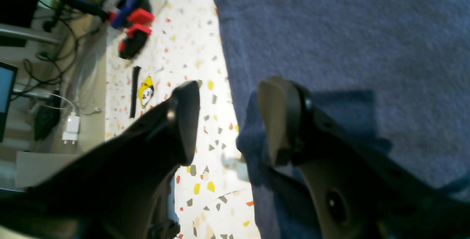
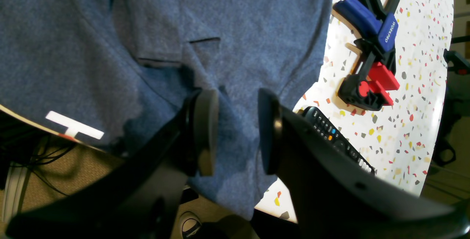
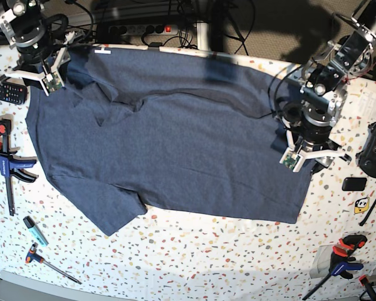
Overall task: Fold the T-shirt properly
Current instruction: 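Release the left gripper and move it onto the shirt body, then lower the left gripper and grasp the shirt's side edge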
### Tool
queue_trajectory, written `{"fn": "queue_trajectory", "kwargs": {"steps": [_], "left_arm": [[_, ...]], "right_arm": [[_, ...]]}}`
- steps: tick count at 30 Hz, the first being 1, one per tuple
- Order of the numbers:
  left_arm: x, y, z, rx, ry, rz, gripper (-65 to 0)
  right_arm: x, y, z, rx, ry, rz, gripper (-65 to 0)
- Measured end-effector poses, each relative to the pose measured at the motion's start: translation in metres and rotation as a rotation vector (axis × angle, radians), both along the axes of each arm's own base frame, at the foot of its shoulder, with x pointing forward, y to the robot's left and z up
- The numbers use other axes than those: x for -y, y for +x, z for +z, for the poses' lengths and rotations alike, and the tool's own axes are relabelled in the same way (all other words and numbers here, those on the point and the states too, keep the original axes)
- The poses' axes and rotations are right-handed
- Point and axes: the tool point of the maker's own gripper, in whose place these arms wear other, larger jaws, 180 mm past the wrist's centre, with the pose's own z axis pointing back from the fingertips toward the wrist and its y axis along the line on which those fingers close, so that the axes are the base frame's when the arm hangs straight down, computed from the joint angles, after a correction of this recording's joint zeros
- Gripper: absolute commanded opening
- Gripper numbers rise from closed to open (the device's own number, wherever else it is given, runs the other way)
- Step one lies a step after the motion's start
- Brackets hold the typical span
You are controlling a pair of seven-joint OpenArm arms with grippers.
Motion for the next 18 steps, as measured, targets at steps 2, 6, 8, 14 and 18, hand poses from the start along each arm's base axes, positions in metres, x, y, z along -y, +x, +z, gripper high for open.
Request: {"fn": "queue_trajectory", "kwargs": {"steps": [2,6,8,14,18], "left_arm": [[-0.001,0.001,0.001,0.003,0.003,0.001,-37.1],[-0.001,0.000,0.000,0.002,0.002,-0.001,-37.1],[0.000,0.002,0.001,-0.005,-0.021,0.006,-37.1],[0.008,0.021,0.019,0.029,-0.115,0.001,-37.1],[0.007,0.037,0.026,0.043,-0.155,0.000,-37.1]], "right_arm": [[-0.003,0.003,0.003,0.022,0.010,0.014,-46.1],[-0.009,0.009,0.008,0.067,0.030,0.044,-46.1],[-0.009,0.011,0.009,0.072,0.030,0.044,-46.1],[-0.010,0.023,0.018,0.117,0.032,0.047,-46.1],[-0.010,0.025,0.019,0.122,0.032,0.048,-46.1]]}}
